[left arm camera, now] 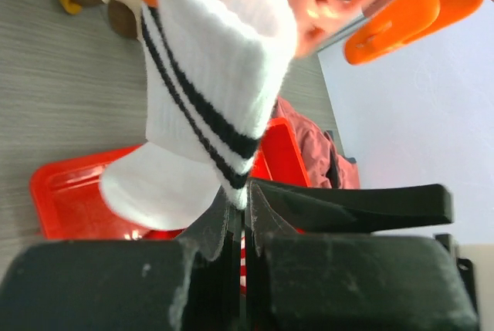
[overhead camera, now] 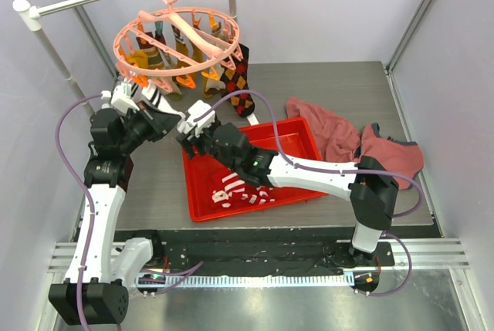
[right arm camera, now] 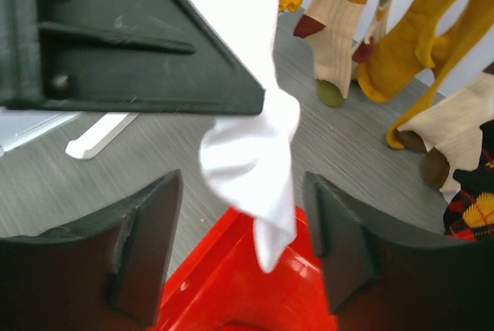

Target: Remove the socks clipped to the hanger

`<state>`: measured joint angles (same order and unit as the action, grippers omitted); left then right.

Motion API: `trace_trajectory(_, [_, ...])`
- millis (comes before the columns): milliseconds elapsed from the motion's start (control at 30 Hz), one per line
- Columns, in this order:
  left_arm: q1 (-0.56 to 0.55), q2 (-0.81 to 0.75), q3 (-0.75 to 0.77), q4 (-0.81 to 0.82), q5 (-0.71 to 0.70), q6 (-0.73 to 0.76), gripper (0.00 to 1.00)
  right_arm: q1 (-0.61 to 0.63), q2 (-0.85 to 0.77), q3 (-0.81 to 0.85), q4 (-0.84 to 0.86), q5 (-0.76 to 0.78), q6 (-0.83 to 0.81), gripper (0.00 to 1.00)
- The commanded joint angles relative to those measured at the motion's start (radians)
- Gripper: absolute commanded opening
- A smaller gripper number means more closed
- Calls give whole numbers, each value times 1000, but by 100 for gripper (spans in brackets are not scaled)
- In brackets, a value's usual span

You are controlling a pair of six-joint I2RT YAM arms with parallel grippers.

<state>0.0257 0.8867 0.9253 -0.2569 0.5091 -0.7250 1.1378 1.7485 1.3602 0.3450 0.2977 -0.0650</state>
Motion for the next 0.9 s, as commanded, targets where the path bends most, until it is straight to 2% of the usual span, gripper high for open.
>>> trace_trajectory(0, [-4,-35,32,-15,48,-42,0,5,25,76,86,89,-19,58])
trace_trajectory(33, [-4,-38,41,-19,46,-44,0,7,28,76,92,93,-16,38])
trace_trajectory(100, [-4,-46,58,-42,42,-44,0,5,23,66,106,98,-16,20])
trace_trajectory(133, [-4,-49,66,-51,40,-44,2,5,22,50,126,101,-16,1])
trace_trajectory(300, [-3,-61,118,-79,31,-60,15,7,-7,-1,181,136,-7,1])
trace_trajectory(333, [-4,-64,127,-94,17,-54,31,5,-17,-21,202,141,-1,1])
trace_trajectory(367, [-3,-68,138,-137,-28,-44,39,5,-23,-32,215,147,-1,1])
trace_trajectory(433, [-4,-72,178,-183,-82,-7,54,7,-44,-53,235,144,1,1])
trace_trajectory(467, [-3,-77,193,-218,-140,7,57,5,-49,-56,233,138,4,1])
trace_trajectory(567, [-3,-75,263,-295,-272,55,61,5,-55,-50,216,104,13,1])
trace_trajectory(600, [-4,-72,309,-310,-369,68,62,7,-55,-49,210,103,16,1])
trace_trajectory(700, [-4,-17,397,-384,-487,82,62,5,-55,-52,203,98,17,1])
trace_trajectory(767, [-4,35,487,-435,-501,94,61,2,-58,-56,201,95,21,1])
trace_trajectory(867, [-6,70,537,-430,-564,101,61,-1,-57,-62,195,81,27,1])
